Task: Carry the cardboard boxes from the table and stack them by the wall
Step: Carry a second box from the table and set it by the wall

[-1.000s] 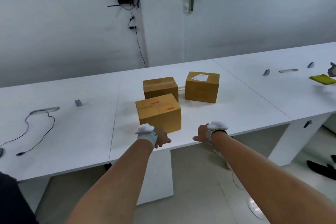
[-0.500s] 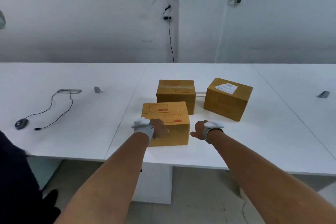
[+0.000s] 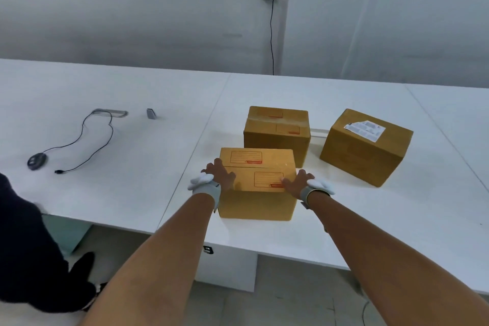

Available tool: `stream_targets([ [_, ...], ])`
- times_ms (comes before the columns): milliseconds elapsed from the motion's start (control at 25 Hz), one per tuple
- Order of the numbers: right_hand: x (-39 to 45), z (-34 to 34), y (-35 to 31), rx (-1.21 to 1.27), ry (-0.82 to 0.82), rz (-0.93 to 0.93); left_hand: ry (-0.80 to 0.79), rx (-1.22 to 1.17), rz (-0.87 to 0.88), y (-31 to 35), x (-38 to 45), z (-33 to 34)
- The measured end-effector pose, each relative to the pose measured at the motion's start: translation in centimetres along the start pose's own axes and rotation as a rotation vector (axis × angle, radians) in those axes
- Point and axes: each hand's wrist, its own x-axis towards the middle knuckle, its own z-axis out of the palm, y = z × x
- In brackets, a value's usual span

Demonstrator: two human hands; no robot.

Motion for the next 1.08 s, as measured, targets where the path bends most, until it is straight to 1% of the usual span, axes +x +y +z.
stream_targets([
  [160,0.8,0.3,0.1,0.168,-0.018,0.084,-0.038,-0.222,-0.11,-0.1,0.7,1.4],
  [240,1.5,0.5,-0.3,0.266,-0.044,0.107,-0.085,-0.303,-0.165,-0.5,1.6,2.2],
  [320,2.1,0.7,-0.6,0.362,-0.079,0.133,-0.167,-0.353,-0.169,-1.0,2.0,2.6],
  [400,2.4,0.8,-0.7,0.45,-0.085,0.157,-0.208,-0.43,-0.178,-1.3,2.3,2.7],
  [520,2.4,1.0,-0.7,0.566,-0.095,0.18,-0.184,-0.524,-0.209,-1.3,2.7,3.3],
  [680,2.6,1.3,-0.9,0.574,-0.075,0.197,-0.066,-0.483,-0.205,-0.3,2.8,3.7],
  [880,2.1,-0.2,-1.9,0.529,-0.001,0.154,-0.054,-0.46,-0.189,0.2,2.8,2.0],
  [1080,1.5,-3.2,-2.4,0.59,0.008,0.087,-0.028,-0.441,-0.178,1.7,1.5,-1.3],
])
